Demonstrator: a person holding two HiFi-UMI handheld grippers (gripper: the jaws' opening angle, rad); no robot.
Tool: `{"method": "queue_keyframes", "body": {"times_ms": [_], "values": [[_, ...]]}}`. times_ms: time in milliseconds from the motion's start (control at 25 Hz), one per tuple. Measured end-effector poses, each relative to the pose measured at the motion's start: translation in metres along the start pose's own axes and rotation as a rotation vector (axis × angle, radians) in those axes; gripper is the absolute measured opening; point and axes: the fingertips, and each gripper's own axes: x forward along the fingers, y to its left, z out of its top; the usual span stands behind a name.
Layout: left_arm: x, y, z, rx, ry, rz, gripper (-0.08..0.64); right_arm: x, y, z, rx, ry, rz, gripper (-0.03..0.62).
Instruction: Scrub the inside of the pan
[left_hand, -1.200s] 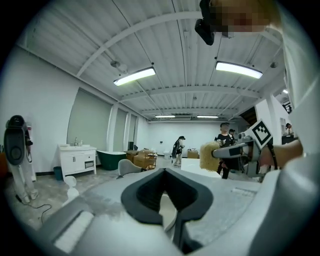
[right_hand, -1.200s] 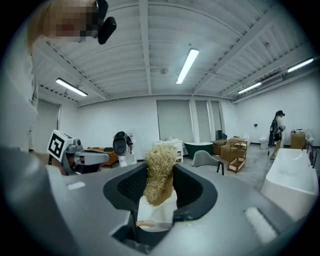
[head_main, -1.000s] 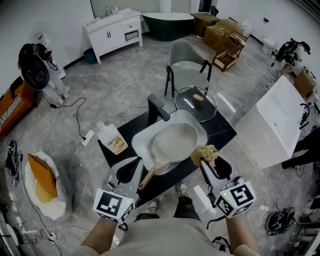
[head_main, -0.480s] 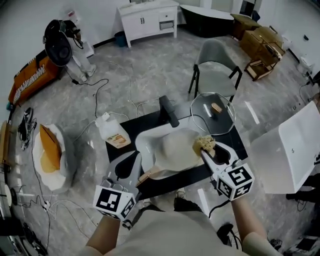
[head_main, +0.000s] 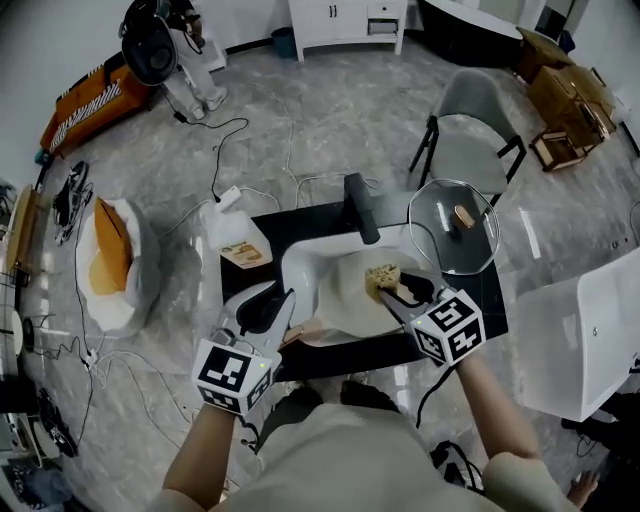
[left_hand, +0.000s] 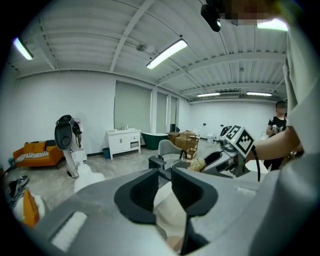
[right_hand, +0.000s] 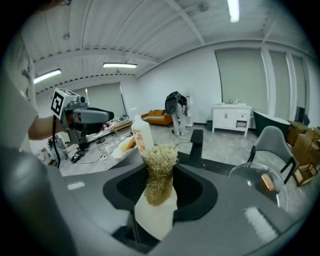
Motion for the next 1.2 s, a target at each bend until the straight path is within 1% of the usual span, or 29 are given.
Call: {"method": "queue_keyframes", "body": {"times_ms": [120, 200, 280, 360, 480, 640, 720, 800, 960, 1080, 1200], "values": [[0.011, 0.004, -0.022, 0.005, 0.061, -0.008, 0.117, 0.034, 0.003, -0.014, 0.012, 0.063, 0.088, 0.163], [0.019, 0.004, -0.042, 0.012, 0.114, -0.026, 0.146, 0.055, 0.005, -0.026, -0.011, 0.111, 0.121, 0.163], [0.026, 0.002, -0.061, 0.024, 0.161, -0.044, 0.170, 0.074, 0.008, -0.040, -0.049, 0.162, 0.141, 0.163], [0.031, -0.001, -0.074, 0.017, 0.191, -0.058, 0.175, 0.090, 0.012, -0.054, -0.067, 0.208, 0.166, 0.163], [0.043, -0.005, -0.094, -0.015, 0.234, -0.092, 0.196, 0.115, 0.017, -0.076, -0.059, 0.275, 0.205, 0.163], [0.061, -0.013, -0.137, -0.012, 0.326, -0.159, 0.232, 0.142, 0.024, -0.103, -0.014, 0.343, 0.249, 0.163], [0.068, -0.014, -0.156, -0.006, 0.369, -0.185, 0.235, 0.153, 0.027, -0.115, -0.009, 0.376, 0.265, 0.163], [0.075, -0.015, -0.177, -0.010, 0.417, -0.210, 0.238, 0.162, 0.028, -0.128, -0.016, 0.414, 0.277, 0.163], [0.084, -0.021, -0.217, -0.050, 0.507, -0.266, 0.249, 0.176, 0.032, -0.154, -0.039, 0.483, 0.311, 0.163], [0.088, -0.029, -0.245, -0.052, 0.585, -0.316, 0.270, 0.188, 0.034, -0.171, -0.045, 0.543, 0.352, 0.164], [0.087, -0.036, -0.269, -0.064, 0.639, -0.331, 0.273, 0.201, 0.039, -0.182, -0.064, 0.579, 0.382, 0.164]]}}
